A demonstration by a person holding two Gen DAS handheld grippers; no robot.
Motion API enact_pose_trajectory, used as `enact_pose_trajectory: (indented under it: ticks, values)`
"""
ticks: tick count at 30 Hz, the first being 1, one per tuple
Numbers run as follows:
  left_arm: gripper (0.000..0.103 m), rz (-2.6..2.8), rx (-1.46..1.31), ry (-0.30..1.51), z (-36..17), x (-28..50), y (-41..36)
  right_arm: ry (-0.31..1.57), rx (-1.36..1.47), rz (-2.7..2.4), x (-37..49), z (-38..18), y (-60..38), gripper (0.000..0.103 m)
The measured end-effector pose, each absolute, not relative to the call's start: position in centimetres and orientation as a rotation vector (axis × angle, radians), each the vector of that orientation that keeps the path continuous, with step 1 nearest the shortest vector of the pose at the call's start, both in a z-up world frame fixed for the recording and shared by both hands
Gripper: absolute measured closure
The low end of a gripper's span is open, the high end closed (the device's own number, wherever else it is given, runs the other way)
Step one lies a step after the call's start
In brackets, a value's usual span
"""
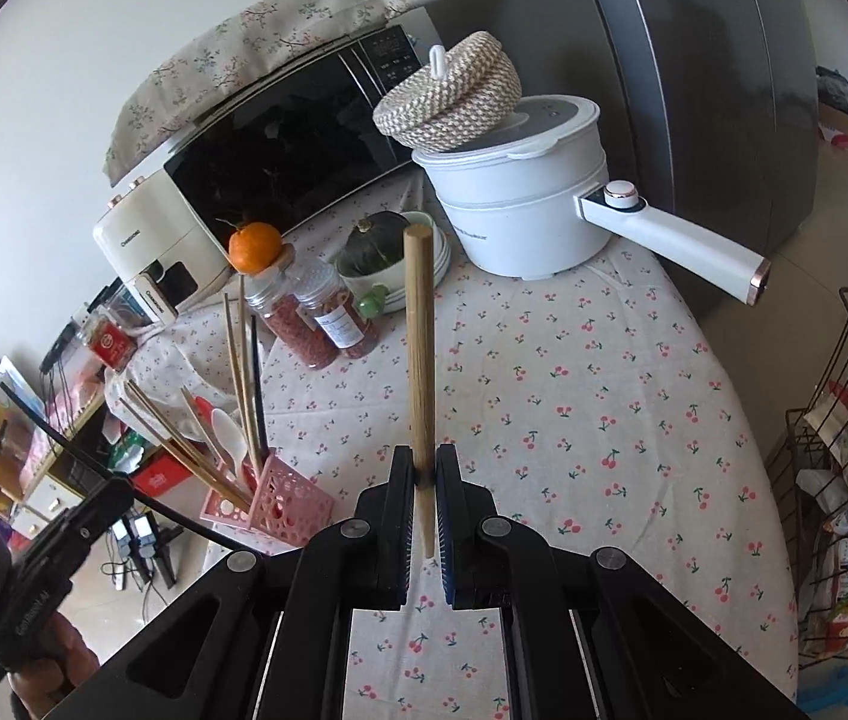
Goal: Organize utensils
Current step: 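Lift the black chopstick over the pink basket and release it with the left tool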
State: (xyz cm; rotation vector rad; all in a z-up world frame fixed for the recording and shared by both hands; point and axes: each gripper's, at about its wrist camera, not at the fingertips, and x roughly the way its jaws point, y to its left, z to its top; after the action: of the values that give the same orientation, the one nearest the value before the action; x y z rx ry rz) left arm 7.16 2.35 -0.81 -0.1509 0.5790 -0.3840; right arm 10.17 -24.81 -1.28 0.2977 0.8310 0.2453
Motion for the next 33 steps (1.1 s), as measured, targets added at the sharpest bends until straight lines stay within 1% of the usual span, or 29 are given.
enact_pose_trajectory:
  ticks: [5, 10, 14, 24, 30, 32, 33]
  values:
    - [0.097, -0.333, -0.22, 0.506, 0.9, 7.5, 5.7, 0.792, 0.29, 0.294, 10.0, -0.1, -22.9, 0.096]
    - [0.097, -0.259, -0.226, 0.473, 1.0, 7.8, 7.6, 0.76, 0.285, 0.354, 9.6, 0.9, -20.9, 0.096]
    - [0.097, -0.207, -0.206, 0.499, 0.2, 8.4, 8.7, 0.747, 0.29, 0.395, 9.5, 1.3, -19.8, 0.096]
    - [0.097, -0.161, -0.21, 0.64, -3.4, 11.4, 9.0, 0.711, 0.331, 0.441, 9.8, 1.7, -18.4, 0.096]
    - [0.096, -0.157, -0.241, 0.663, -4.6, 12.7, 9.3, 0.682, 0.343, 0.463, 10.0, 2.0, -17.0, 0.096]
    - [0.096, -0.154, -0.252, 0.661, -4.9, 13.1, 9.3, 0.675, 0.341, 0.47, 10.2, 1.9, -16.3, 0.096]
    - [0.091, -0.153, -0.257, 0.658, -5.0, 13.3, 9.4, 0.675, 0.337, 0.473, 10.3, 1.8, -15.8, 0.096]
